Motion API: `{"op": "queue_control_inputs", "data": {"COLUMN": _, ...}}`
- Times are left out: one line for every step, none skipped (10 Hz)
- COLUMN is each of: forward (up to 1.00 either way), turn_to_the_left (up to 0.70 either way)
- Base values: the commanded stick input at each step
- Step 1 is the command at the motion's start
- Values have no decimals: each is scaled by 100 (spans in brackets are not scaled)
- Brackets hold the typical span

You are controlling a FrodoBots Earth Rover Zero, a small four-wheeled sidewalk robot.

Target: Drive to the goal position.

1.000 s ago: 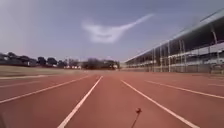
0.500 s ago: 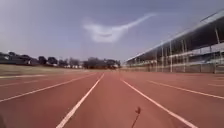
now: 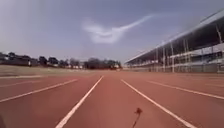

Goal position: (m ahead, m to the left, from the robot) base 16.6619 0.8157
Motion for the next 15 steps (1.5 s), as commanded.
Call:
{"op": "queue_control_inputs", "data": {"forward": 70, "turn_to_the_left": 0}}
{"op": "queue_control_inputs", "data": {"forward": 70, "turn_to_the_left": 0}}
{"op": "queue_control_inputs", "data": {"forward": 70, "turn_to_the_left": 0}}
{"op": "queue_control_inputs", "data": {"forward": 70, "turn_to_the_left": 0}}
{"op": "queue_control_inputs", "data": {"forward": 70, "turn_to_the_left": 0}}
{"op": "queue_control_inputs", "data": {"forward": 70, "turn_to_the_left": 0}}
{"op": "queue_control_inputs", "data": {"forward": 70, "turn_to_the_left": 0}}
{"op": "queue_control_inputs", "data": {"forward": 70, "turn_to_the_left": 0}}
{"op": "queue_control_inputs", "data": {"forward": 70, "turn_to_the_left": 0}}
{"op": "queue_control_inputs", "data": {"forward": 70, "turn_to_the_left": 0}}
{"op": "queue_control_inputs", "data": {"forward": 70, "turn_to_the_left": 0}}
{"op": "queue_control_inputs", "data": {"forward": 70, "turn_to_the_left": 0}}
{"op": "queue_control_inputs", "data": {"forward": 70, "turn_to_the_left": 0}}
{"op": "queue_control_inputs", "data": {"forward": 70, "turn_to_the_left": 0}}
{"op": "queue_control_inputs", "data": {"forward": 70, "turn_to_the_left": 0}}
